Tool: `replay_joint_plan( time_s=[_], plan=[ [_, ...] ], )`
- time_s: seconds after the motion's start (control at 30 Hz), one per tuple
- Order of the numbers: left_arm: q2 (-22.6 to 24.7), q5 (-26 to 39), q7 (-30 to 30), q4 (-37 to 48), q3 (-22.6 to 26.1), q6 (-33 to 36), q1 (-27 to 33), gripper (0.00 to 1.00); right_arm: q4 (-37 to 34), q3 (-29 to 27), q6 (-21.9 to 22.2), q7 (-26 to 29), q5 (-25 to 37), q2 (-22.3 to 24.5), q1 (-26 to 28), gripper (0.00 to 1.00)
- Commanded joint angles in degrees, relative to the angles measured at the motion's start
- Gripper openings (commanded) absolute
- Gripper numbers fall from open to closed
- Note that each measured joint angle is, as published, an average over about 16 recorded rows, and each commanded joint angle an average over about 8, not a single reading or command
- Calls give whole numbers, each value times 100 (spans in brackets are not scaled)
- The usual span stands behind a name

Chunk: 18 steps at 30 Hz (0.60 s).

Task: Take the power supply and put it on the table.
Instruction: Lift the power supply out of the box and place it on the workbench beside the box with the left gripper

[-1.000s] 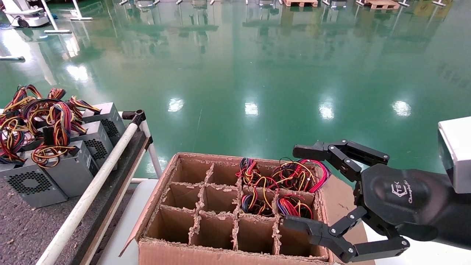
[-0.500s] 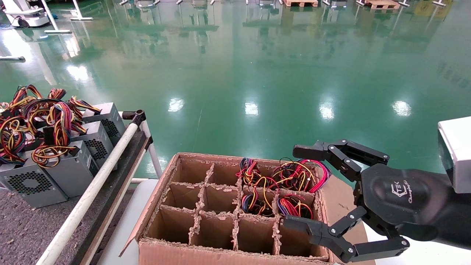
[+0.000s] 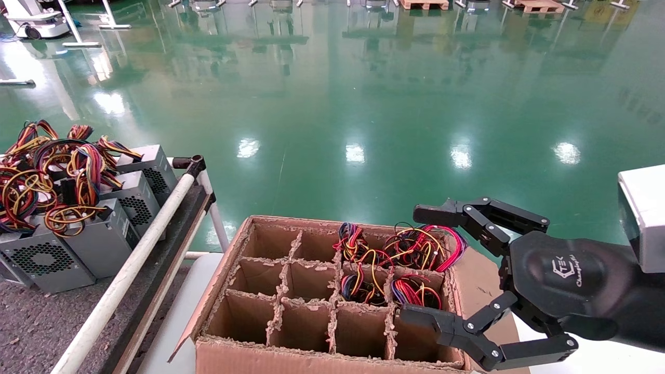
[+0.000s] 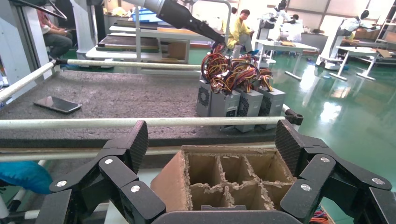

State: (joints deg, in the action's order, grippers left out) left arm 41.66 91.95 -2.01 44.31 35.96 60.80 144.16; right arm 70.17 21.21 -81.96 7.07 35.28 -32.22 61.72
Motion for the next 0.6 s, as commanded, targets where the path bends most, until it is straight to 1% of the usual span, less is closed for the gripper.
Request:
replay_joint_plan(
  time_s=[0.03, 0.27, 0.3, 0.6],
  plan=[
    [32, -45, -185, 219, 9, -81, 78, 5, 0, 0, 0, 0, 0, 0, 0, 100],
    [62, -118, -385, 508, 21, -199, 194, 93, -1, 0, 1, 0, -1, 1, -1, 100],
    [64, -122, -391, 526, 22, -207, 201, 100, -1, 0, 1, 0, -1, 1, -1, 100],
    [64, -132, -375, 487, 23, -206, 193, 100, -1, -1, 1, 0, -1, 1, -2, 100]
  ],
)
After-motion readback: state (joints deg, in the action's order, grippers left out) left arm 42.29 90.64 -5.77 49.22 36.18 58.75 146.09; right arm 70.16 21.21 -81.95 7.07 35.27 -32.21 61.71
